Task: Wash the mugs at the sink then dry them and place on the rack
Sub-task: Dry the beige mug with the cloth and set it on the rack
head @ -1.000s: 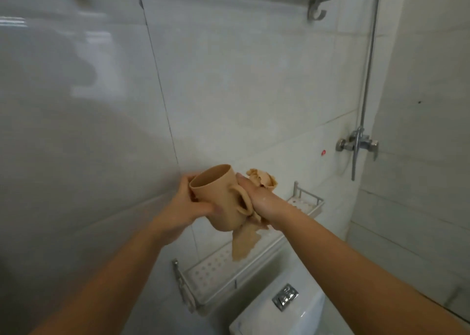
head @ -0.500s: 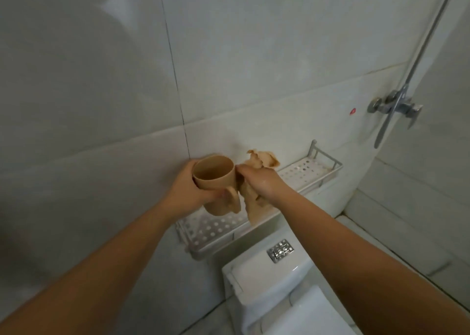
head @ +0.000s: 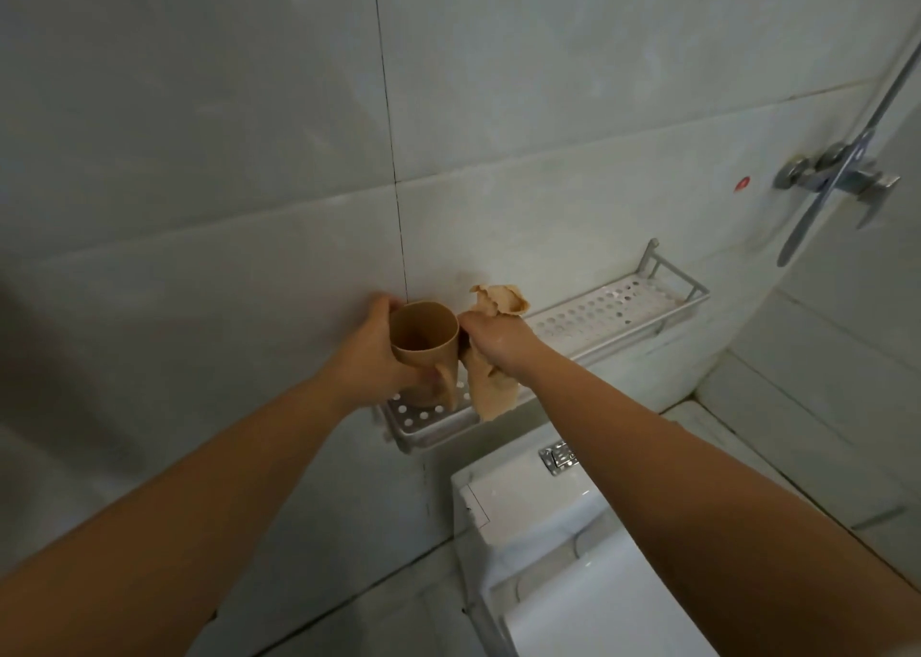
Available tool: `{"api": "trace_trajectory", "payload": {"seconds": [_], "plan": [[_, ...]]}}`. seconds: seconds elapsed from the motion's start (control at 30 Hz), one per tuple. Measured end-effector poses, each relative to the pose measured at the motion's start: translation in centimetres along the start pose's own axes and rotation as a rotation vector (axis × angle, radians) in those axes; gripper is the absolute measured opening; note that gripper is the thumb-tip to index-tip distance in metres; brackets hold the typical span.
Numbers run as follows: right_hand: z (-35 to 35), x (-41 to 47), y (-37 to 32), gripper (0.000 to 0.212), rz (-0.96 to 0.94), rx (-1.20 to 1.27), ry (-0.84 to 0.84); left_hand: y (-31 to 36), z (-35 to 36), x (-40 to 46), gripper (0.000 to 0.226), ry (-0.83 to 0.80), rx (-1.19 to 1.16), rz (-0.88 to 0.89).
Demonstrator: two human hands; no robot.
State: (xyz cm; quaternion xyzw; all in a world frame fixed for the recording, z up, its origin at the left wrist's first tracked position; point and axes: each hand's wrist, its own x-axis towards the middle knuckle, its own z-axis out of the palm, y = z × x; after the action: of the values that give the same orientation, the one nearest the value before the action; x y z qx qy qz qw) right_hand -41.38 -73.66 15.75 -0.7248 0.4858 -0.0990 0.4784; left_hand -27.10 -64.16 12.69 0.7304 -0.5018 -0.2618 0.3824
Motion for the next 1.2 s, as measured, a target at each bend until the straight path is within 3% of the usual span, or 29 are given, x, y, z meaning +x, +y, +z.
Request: {"api": "trace_trajectory", "payload": {"seconds": [0.2,0.37,0.53,0.6,0.67,0.83,1.07,1.2], "plan": [[0.3,0.0,0.4,0.029,0.079,0.08,-0.018,0.5,0.5,-0.7,0.086,0.045,0.102,0.033],[0.3,-0.3,0.3,0.025,0.094,0.104,-0.049,0.5,0.5,-0.9,0.09,0.116,0.322,-0.008],[0.1,-0.6,0.0,0.026,0.079,0.078,0.002,1.2,-0.2,-1.7,0.11,0.05,0.433,-0.077],[-1.0,-1.0,-0.6,0.018,0.053,0.062,0.037,1.9,-1.0,-1.9,0.098,0.032,0.501,-0.105],[-2.7,-1.3,-1.5,0.01,-0.042,-0.026,0.092,3.1,-2.2,-1.8,0.071,0.067,0.521,-0.112],[-7.7,-3.4,-5.7,0.009,-0.251,-0.146,0.104,8.7,-5.6,-0.6,0.025,0.153,0.14,-0.055],[-12.8,-8.4,-14.9,0.016,-0.393,-0.344,-0.054,18.9,-10.4,-0.1,0.065,-0.207,-0.247,0.08],[-15.0,-10.4,-18.5,0.024,-0.454,-0.249,0.001,22.8,-12.5,-0.7,0.019,-0.153,-0.318,0.256]]}}
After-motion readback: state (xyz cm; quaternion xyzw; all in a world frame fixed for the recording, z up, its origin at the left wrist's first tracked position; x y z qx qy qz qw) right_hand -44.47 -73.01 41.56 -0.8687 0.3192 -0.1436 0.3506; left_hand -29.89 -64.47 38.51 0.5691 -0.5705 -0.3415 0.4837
